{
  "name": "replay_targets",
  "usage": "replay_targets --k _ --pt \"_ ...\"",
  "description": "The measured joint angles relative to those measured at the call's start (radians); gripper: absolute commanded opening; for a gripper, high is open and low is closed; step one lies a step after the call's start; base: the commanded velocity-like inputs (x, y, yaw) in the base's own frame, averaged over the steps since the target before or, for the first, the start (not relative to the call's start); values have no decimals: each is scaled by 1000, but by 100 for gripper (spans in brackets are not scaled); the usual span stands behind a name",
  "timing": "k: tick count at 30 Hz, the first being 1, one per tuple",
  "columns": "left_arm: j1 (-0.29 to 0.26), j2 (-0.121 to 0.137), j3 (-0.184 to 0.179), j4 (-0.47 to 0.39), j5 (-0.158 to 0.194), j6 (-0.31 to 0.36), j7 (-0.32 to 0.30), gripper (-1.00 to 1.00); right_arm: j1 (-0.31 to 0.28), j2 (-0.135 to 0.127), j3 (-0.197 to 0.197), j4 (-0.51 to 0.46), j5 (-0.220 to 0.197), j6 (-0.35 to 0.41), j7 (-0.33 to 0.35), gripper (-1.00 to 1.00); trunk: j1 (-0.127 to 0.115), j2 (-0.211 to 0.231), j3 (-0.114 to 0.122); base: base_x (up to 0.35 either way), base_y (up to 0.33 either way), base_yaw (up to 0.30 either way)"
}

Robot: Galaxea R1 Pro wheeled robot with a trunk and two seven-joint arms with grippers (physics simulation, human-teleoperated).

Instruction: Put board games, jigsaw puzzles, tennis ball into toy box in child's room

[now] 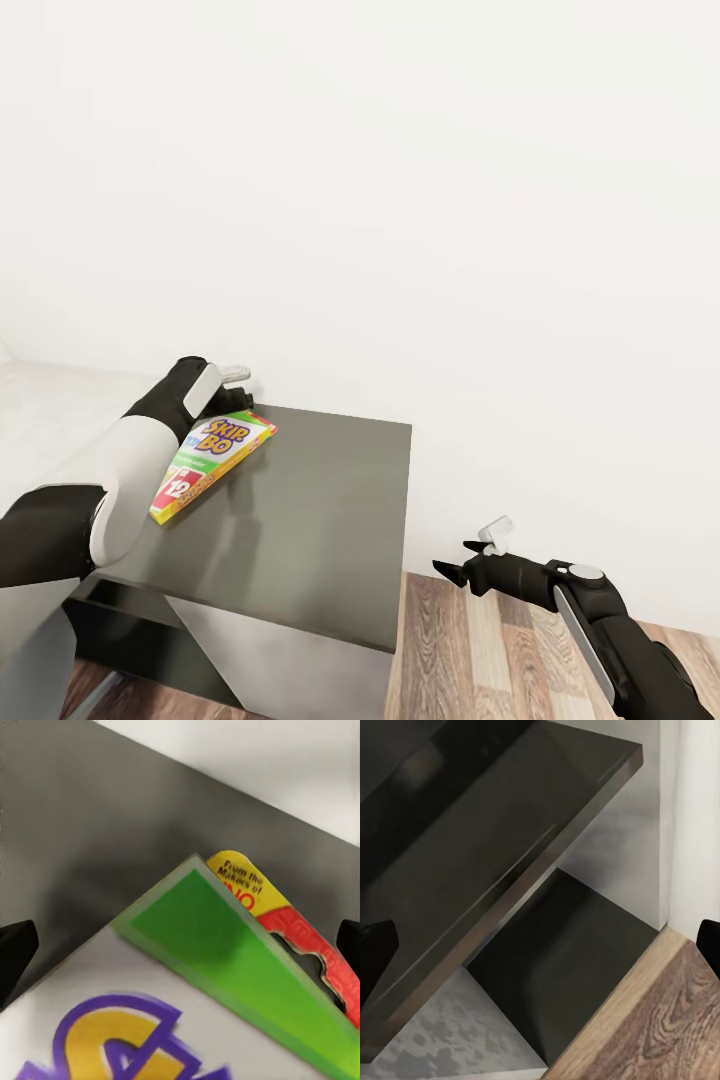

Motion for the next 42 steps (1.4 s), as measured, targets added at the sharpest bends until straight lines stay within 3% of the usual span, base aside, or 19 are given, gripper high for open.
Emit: replay_targets --k 13,42 --pt "0 0 -5 0 -1 -65 -1 100 0 0 0 0 1 0 0 100 0 0 0 0 0 0" --pt "0 -1 -7 0 -1 -66 -1 100 0 0 0 1 1 1 0 100 0 0 0 53 7 0"
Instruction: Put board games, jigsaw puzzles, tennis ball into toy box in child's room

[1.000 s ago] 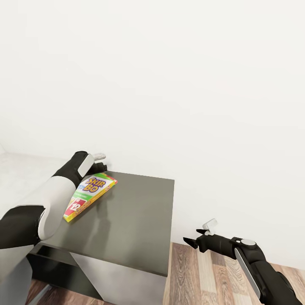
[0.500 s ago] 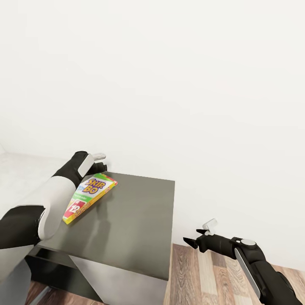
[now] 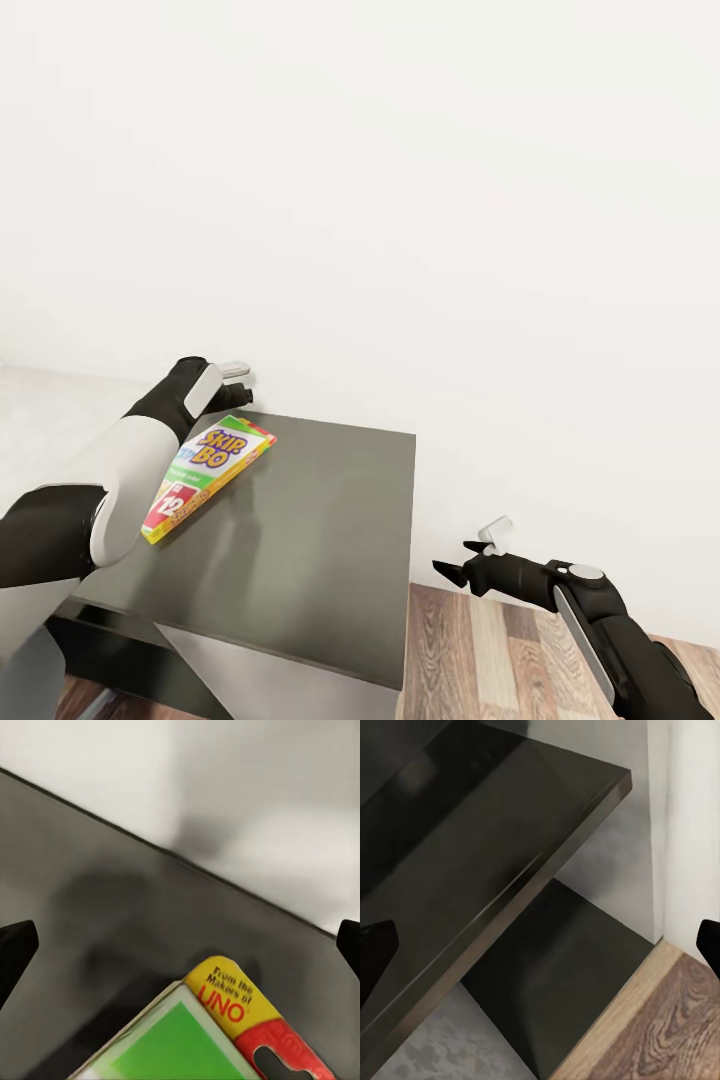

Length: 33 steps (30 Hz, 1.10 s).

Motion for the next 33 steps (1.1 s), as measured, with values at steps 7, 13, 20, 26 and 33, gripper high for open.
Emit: replay_targets --k 7,13,20,26,33 --pt "0 -1 0 2 1 3 0 100 0 0 0 0 0 0 -1 100 0 0 0 2 0 0" --pt "0 0 3 30 0 8 1 100 0 0 0 0 0 0 -1 100 0 0 0 0 0 0" --pt "0 0 6 69 0 10 7 100 0 0 0 0 0 0 -1 100 0 0 0 0 0 0" --pt "0 1 7 76 0 12 9 100 0 0 0 0 0 0 -1 100 0 0 0 0 0 0" --pt "0 0 6 78 -1 11 12 100 0 0 0 0 0 0 0 100 0 0 0 0 0 0"
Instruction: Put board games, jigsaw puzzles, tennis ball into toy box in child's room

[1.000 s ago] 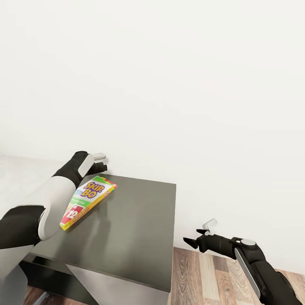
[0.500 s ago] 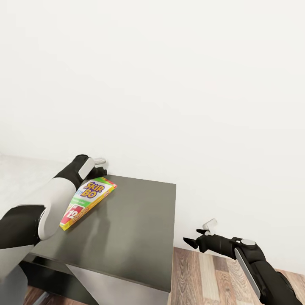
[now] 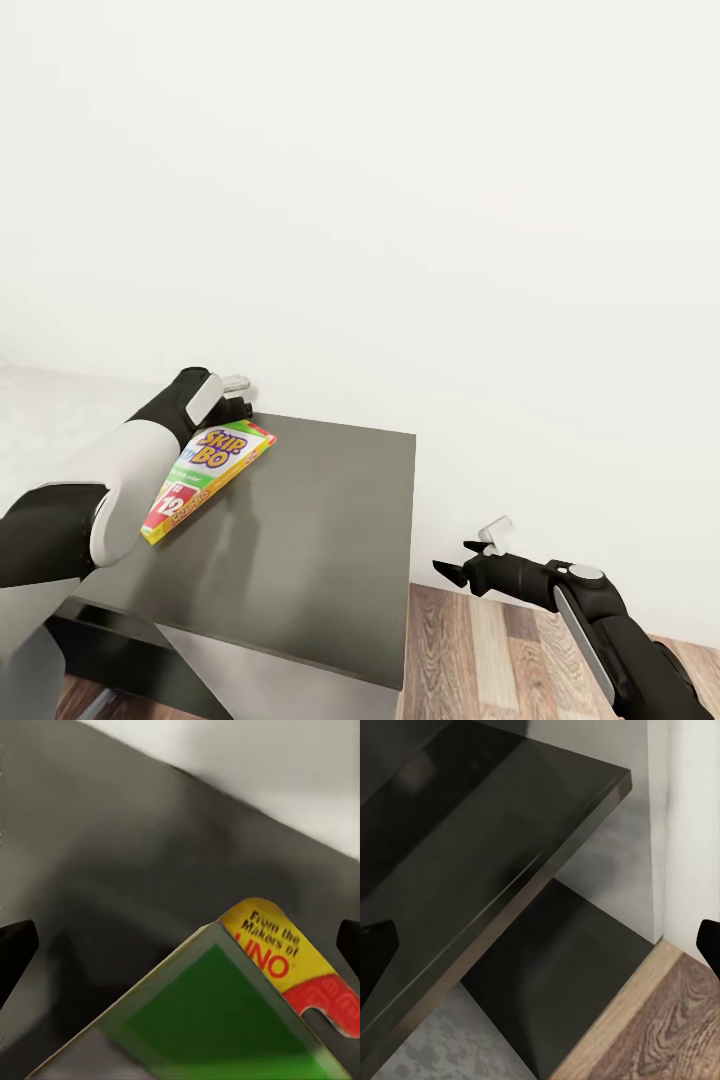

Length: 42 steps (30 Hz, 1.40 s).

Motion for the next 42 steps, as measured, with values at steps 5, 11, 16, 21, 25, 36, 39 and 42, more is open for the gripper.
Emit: replay_targets --k 5,11,16,21,25,36,39,42 --pt "0 0 0 0 0 0 0 100 0 0 0 0 0 0 0 100 0 0 0 0 0 0" --pt "0 -1 -1 0 0 -1 -3 100 0 0 0 0 0 0 0 100 0 0 0 0 0 0" --pt "0 -1 -1 0 1 -4 -6 100 0 0 0 0 0 0 -1 100 0 0 0 0 0 0" --pt "0 -1 -2 0 1 -4 -7 100 0 0 0 0 0 0 -1 100 0 0 0 0 0 0" --pt "0 -1 -2 0 0 -5 -7 100 0 0 0 0 0 0 -1 100 0 0 0 0 0 0" --pt "0 -1 -2 0 0 -5 -7 100 0 0 0 0 0 0 -1 100 0 0 0 -75 0 0" --pt "0 -1 -2 0 0 -5 -6 100 0 0 0 0 0 0 -1 100 0 0 0 -13 0 0" --pt "0 -1 -2 0 0 -7 -6 100 0 0 0 0 0 0 -1 100 0 0 0 -77 0 0"
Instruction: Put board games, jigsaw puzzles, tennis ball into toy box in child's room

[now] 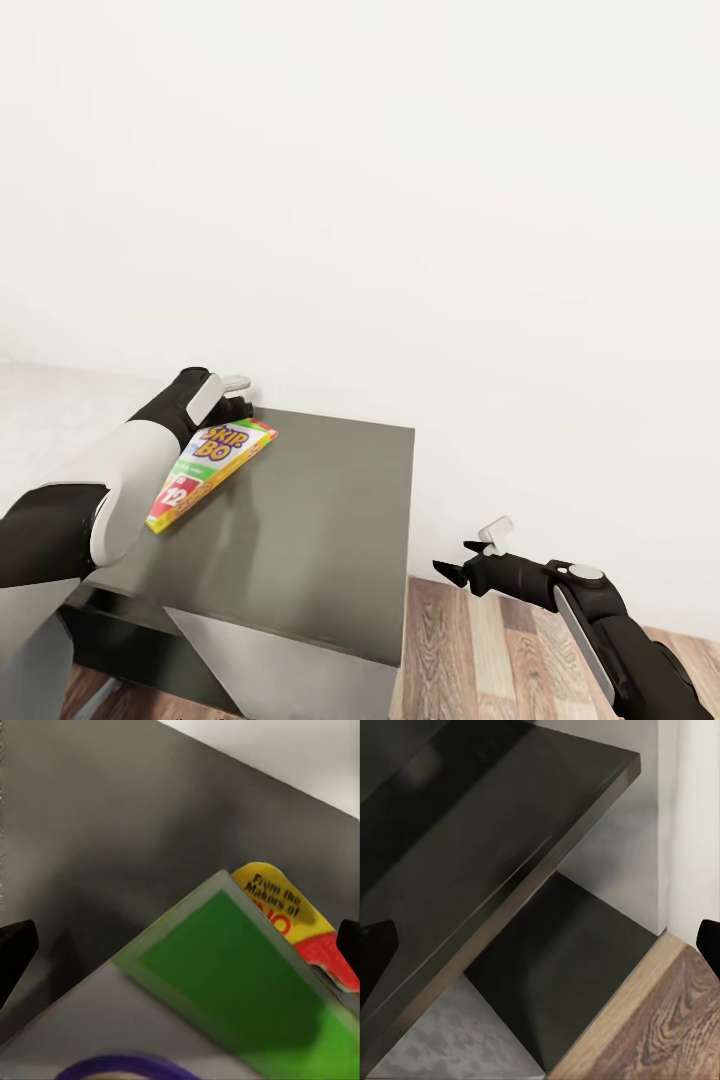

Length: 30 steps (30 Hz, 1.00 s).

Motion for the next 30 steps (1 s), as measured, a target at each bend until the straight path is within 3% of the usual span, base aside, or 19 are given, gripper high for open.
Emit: replay_targets --k 21,30 --pt "0 -3 -1 -1 0 -3 1 100 0 0 0 0 0 0 0 100 0 0 0 -111 -56 0" --pt "0 -3 -2 -2 -3 -3 0 100 0 0 0 0 0 0 0 100 0 0 0 -3 -231 0"
